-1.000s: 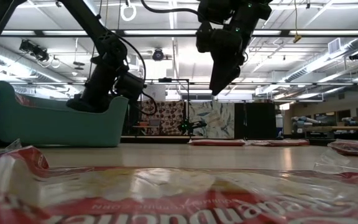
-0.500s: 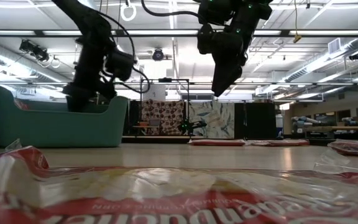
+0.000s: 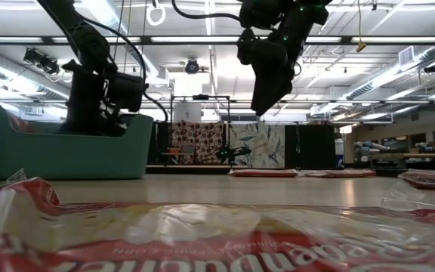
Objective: Sort popcorn bags into baskets
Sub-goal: Put the popcorn bag into the green bin
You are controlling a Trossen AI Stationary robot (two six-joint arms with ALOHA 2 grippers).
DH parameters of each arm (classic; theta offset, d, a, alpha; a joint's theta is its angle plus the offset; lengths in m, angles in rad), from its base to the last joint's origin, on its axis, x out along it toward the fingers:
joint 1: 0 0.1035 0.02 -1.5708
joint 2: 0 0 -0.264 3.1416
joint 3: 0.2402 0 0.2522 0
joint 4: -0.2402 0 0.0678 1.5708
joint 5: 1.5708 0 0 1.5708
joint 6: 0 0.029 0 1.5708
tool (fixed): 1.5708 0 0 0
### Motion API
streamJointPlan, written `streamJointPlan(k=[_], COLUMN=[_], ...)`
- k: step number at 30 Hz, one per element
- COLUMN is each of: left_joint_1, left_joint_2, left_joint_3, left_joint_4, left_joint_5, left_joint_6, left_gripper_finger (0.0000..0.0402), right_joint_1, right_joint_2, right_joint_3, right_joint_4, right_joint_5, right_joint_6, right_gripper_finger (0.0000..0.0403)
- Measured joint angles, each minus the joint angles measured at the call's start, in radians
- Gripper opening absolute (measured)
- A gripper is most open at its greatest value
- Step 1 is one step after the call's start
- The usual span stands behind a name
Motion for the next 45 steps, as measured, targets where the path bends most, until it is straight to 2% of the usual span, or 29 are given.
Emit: streamJointPlan(k=[2,7,11,14,17,21,25,27,30,36,41,45], left_joint_1=[-0.004,0.001,0.019,0.025,0.023,0.03,0.056,0.062,0.064,0.065,0.064,0.072], left_joint_2=[-0.004,0.021,0.024,0.023,0.022,0.01,-0.035,-0.074,-0.129,-0.183,-0.18,-0.18], left_joint_3=[0.013,0.07,0.073,0.068,0.07,0.125,0.143,0.116,0.058,-0.05,-0.093,-0.101], left_joint_4=[-0.023,-0.234,-0.391,-0.405,-0.396,-0.437,-0.492,-0.492,-0.477,-0.347,-0.245,-0.222], left_joint_5=[0.013,0.016,0.038,0.065,0.033,0.022,0.154,0.21,0.221,0.245,0.253,0.235], left_joint_6=[0.001,0.036,-0.007,-0.007,-0.031,-0.229,-0.462,-0.559,-0.706,-0.962,-1.114,-1.167], left_gripper_finger=[0.0005,0.0005,0.0005,0.0005,0.0005,0.0015,0.0037,0.0054,0.0086,0.0165,0.0211,0.022], right_joint_1=[0.0,0.0,0.0,0.0,0.0,0.001,0.001,0.001,0.001,0.008,0.007,0.002], right_joint_2=[0.0,0.0,0.0,0.0,0.0,0.0,0.0,0.0,0.0,0.0,0.0,0.0], right_joint_3=[0.0,0.0,0.0,0.0,0.0,0.0,0.0,0.0,0.0,0.0,0.0,0.0], right_joint_4=[0.009,0.022,0.025,0.025,0.025,0.024,0.024,0.024,0.024,0.025,0.028,0.028], right_joint_5=[0.0,0.001,0.001,0.001,0.001,-0.007,-0.008,-0.008,-0.008,-0.011,-0.011,-0.011], right_joint_6=[0.019,0.07,0.07,0.07,0.07,0.07,0.069,0.069,0.068,0.009,-0.067,-0.09], right_gripper_finger=[0.0226,0.0226,0.0226,0.0226,0.0226,0.0226,0.0226,0.0226,0.0226,0.0226,0.0226,0.0226])
